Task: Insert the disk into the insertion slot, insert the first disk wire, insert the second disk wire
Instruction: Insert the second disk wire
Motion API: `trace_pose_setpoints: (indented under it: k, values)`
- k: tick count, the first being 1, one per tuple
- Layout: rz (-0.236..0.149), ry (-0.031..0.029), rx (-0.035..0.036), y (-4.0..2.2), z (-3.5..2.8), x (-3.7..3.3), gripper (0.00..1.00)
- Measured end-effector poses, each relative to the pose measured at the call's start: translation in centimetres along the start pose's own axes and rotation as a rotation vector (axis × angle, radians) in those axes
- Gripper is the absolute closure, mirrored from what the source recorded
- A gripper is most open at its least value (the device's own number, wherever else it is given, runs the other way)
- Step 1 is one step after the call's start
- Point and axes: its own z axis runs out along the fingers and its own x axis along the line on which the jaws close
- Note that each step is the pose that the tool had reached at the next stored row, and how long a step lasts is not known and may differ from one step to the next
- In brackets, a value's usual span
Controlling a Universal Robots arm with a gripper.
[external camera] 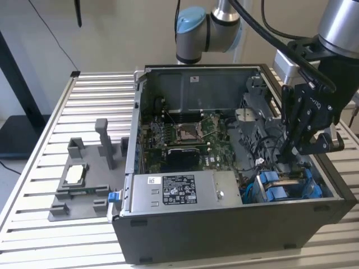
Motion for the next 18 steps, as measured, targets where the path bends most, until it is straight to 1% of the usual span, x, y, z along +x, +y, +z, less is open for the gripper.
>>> trace_pose_setpoints:
  k: [5, 6, 8, 9, 13, 15, 18]
  values:
    - [0.0, -0.0039, 0.0002, 0.0, 0.06, 0.11, 0.84]
    - [0.0, -0.0067, 0.0003, -0.01, 0.09, 0.15, 0.84]
    - [0.0, -0.0218, 0.0011, -0.07, 0.23, 0.2, 0.84]
    - [0.0, -0.024, 0.0009, -0.17, 0.35, 0.22, 0.84]
    - [0.0, -0.0256, -0.0039, -0.91, 0.86, 0.27, 0.84]
    - [0.001, -0.0258, -0.0082, -1.11, 1.14, 0.29, 0.84]
    - [0.001, -0.027, -0.0128, -1.37, 1.53, 0.32, 0.84]
